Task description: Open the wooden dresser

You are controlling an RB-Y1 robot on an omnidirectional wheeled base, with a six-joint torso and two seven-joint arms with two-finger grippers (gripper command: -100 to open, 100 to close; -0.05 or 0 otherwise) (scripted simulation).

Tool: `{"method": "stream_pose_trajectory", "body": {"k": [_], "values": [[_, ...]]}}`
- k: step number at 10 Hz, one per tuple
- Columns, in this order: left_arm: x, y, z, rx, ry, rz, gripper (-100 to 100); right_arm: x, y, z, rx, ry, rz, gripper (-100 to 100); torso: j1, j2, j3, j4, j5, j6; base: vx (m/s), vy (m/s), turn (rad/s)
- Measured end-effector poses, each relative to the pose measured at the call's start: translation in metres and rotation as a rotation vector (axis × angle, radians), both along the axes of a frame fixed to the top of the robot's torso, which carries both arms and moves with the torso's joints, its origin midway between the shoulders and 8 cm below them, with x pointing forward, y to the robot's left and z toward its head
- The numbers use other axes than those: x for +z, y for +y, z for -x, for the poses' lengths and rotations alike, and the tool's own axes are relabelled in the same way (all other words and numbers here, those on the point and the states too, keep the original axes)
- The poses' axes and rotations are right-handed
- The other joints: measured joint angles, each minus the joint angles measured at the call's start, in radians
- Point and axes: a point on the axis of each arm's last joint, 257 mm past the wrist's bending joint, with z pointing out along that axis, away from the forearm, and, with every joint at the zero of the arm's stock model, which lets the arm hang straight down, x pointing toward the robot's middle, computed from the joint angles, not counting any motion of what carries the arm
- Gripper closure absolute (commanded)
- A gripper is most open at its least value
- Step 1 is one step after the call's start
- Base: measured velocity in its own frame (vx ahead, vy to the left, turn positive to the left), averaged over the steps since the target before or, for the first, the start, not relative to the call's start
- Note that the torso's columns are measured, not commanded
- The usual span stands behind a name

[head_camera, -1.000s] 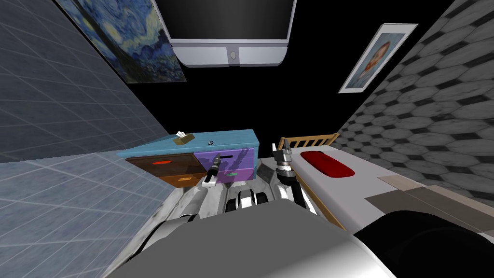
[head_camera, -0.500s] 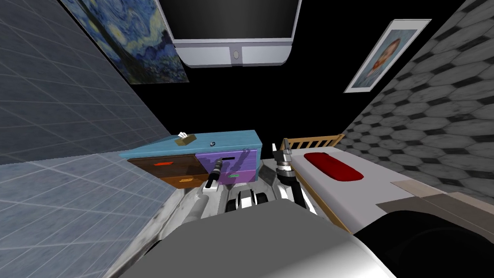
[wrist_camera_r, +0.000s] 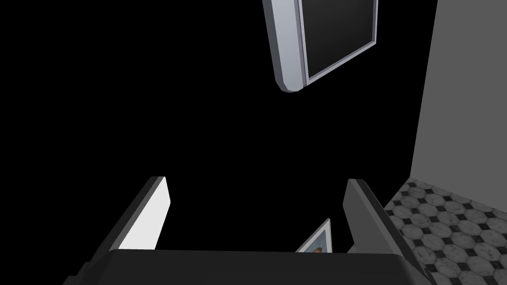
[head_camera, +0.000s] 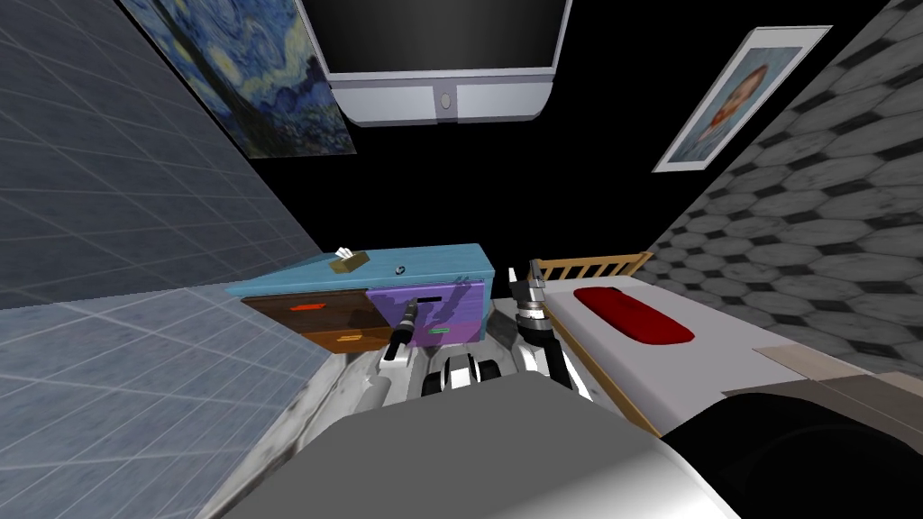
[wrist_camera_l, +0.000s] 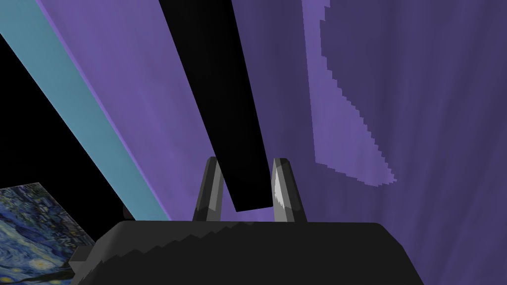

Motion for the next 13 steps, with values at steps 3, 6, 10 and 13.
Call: {"method": "stream_pose_trajectory", "body": {"k": [3, 6, 10, 13], "values": [[0.002, -0.011, 0.013, -0.001, -0.007, 0.004, 100, 0.000, 0.000, 0.000, 0.000, 0.000, 0.000, 0, 0.000, 0.001, 0.001, 0.001, 0.000, 0.000, 0.039, 0.033, 0.018], [0.003, -0.021, 0.031, 0.000, 0.000, 0.010, 100, 0.000, 0.000, 0.000, 0.000, 0.000, 0.000, 0, -0.001, 0.002, 0.001, 0.002, -0.001, 0.000, 0.036, 0.024, 0.009], [0.012, -0.026, 0.035, -0.004, -0.006, 0.012, 100, 0.000, 0.000, 0.000, 0.000, 0.000, 0.000, 0, 0.000, 0.012, 0.007, 0.007, -0.002, -0.002, -0.088, 0.008, 0.011], [0.009, -0.025, 0.037, -0.004, 0.011, 0.010, 100, 0.000, 0.000, 0.000, 0.000, 0.000, 0.000, 0, -0.003, 0.004, 0.003, 0.008, -0.004, -0.001, -0.126, 0.008, 0.013]]}}
